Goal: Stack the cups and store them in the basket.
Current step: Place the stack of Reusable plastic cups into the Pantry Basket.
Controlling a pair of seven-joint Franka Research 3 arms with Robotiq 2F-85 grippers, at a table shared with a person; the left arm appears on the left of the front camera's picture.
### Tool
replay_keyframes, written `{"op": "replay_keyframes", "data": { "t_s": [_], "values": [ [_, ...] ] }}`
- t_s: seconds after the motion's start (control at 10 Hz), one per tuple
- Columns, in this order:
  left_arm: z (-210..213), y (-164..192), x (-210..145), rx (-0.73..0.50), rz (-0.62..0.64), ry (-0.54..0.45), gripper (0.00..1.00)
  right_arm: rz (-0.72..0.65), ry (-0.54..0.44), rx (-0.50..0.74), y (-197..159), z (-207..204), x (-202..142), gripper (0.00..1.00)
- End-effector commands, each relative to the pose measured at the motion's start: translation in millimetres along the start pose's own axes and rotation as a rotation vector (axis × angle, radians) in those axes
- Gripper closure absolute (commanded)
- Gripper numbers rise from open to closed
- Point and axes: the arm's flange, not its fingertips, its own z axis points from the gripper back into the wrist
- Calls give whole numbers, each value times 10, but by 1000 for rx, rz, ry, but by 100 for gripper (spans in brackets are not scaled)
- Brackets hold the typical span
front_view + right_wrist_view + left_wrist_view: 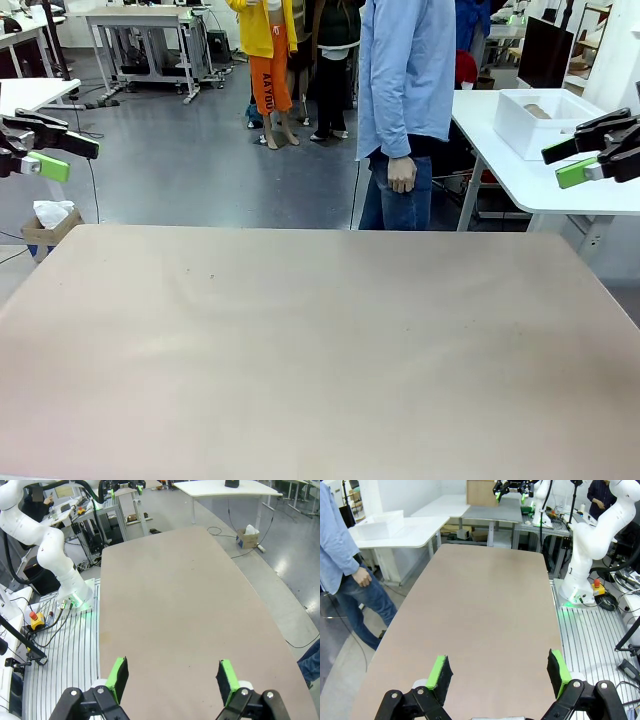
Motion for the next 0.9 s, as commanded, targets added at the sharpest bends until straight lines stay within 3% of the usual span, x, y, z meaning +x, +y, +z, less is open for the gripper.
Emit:
{"op": "replay_keyframes", "data": {
  "t_s": [0.0,0.8],
  "values": [
    [2,-17,28,-6,9,1,0,22,-5,3,-23,14,3,5],
    [2,-17,28,-6,9,1,0,22,-5,3,-23,14,3,5]
  ]
}}
